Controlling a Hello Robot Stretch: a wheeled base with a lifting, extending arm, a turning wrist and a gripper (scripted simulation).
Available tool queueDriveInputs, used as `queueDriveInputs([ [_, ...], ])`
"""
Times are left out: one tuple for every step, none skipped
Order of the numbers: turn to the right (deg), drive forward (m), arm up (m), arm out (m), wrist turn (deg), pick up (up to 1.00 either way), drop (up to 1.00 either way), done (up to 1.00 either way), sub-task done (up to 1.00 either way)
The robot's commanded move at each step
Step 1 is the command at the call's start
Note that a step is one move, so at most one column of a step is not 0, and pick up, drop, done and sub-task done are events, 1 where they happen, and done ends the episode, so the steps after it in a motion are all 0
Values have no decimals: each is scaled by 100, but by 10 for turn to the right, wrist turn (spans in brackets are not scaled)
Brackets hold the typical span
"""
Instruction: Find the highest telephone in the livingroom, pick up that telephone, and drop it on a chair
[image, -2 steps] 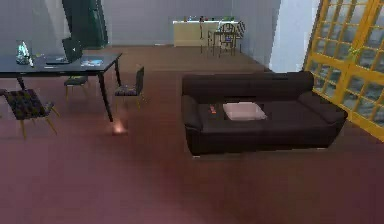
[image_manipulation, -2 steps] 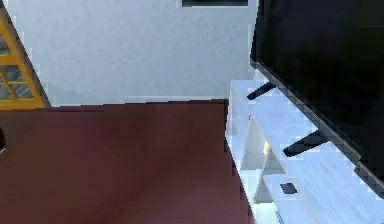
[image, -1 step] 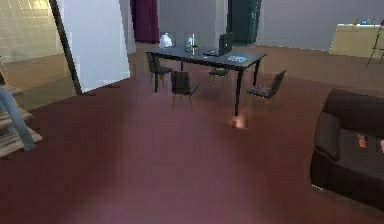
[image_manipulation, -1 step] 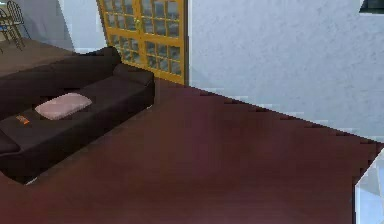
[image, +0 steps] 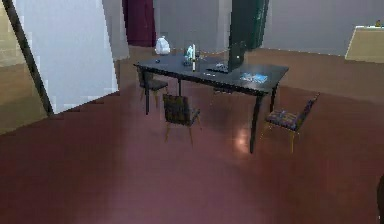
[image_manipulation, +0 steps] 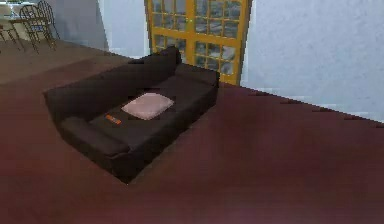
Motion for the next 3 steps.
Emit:
queueDriveInputs([
  [-240,0,0,0,0,0,0,0,0],
  [0,100,0,0,0,0,0,0,0],
  [0,100,0,0,0,0,0,0,0],
])
